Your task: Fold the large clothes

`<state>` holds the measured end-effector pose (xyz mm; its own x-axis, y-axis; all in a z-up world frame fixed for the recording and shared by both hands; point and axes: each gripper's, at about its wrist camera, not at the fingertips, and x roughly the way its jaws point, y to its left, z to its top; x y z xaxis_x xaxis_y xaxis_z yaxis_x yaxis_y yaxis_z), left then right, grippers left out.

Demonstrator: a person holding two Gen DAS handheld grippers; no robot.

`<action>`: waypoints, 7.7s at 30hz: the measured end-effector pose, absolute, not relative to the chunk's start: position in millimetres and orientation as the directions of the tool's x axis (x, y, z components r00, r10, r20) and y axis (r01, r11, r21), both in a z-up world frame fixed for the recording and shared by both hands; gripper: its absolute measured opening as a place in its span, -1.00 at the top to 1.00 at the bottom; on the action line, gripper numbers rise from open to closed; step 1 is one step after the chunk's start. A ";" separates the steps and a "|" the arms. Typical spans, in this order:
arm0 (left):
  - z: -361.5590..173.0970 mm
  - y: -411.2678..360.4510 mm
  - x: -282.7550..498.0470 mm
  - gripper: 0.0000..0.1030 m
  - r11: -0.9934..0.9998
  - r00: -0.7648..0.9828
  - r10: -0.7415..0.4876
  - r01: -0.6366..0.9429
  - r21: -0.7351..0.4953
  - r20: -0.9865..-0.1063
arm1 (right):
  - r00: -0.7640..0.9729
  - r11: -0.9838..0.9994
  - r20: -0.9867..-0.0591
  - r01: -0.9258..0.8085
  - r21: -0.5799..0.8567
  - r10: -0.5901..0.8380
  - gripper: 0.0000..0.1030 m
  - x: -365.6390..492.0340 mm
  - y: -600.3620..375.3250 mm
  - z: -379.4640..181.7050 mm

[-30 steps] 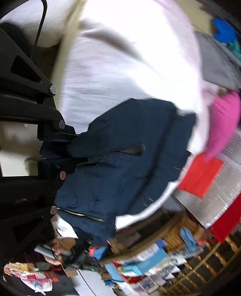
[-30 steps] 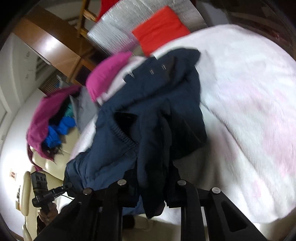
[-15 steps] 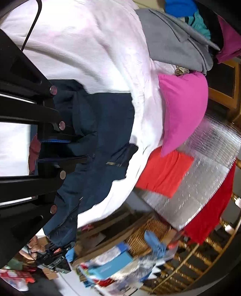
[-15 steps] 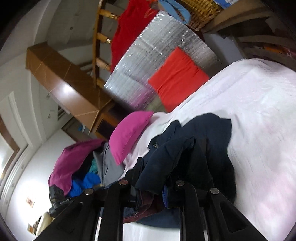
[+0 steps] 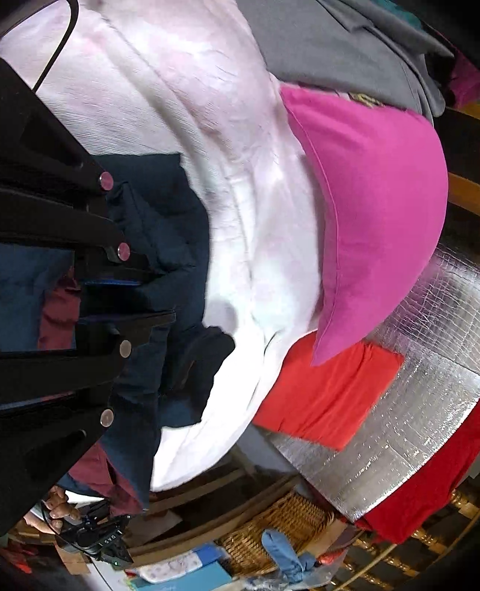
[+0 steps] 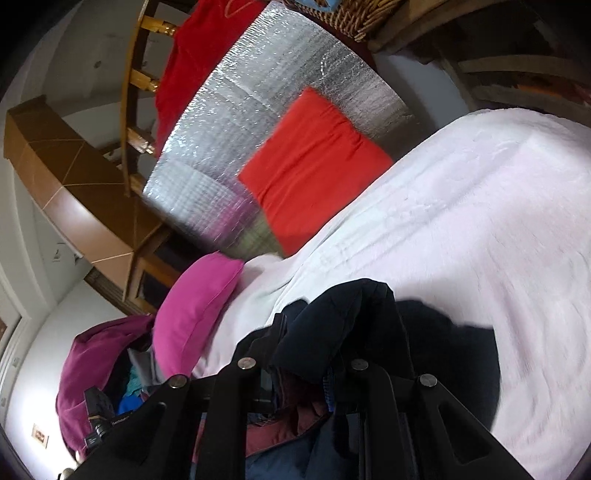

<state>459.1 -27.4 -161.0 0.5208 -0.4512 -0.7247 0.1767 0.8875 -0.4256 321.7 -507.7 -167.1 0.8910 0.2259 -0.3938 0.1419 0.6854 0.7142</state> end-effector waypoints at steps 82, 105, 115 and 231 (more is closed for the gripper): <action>-212.0 14.2 306.1 0.84 0.933 0.494 -0.265 -0.087 -0.350 -0.828 | 0.761 0.864 -0.646 0.364 0.347 -0.061 0.42 268.7 -461.8 -177.9; -186.5 33.6 224.1 -0.23 0.871 0.498 -0.348 -0.143 -0.470 -0.795 | 0.775 0.675 -0.599 0.334 0.659 0.201 -0.51 154.7 -472.4 -187.3; -214.1 40.7 236.6 -0.46 0.744 0.441 -0.475 -0.260 -0.615 -0.761 | 0.752 0.526 -0.575 0.362 0.769 0.323 -0.56 157.0 -467.7 -234.2; -249.8 56.2 265.4 0.39 0.601 0.600 -0.449 -0.344 -0.721 -0.661 | 0.775 0.514 -0.595 0.428 0.743 0.215 -0.10 189.9 -412.9 -265.7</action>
<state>265.4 56.2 -249.8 0.6005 -0.4494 -0.6615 -0.3441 0.6014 -0.7210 189.9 -412.9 -265.7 0.7746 0.2148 -0.5949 0.4280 0.5145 0.7430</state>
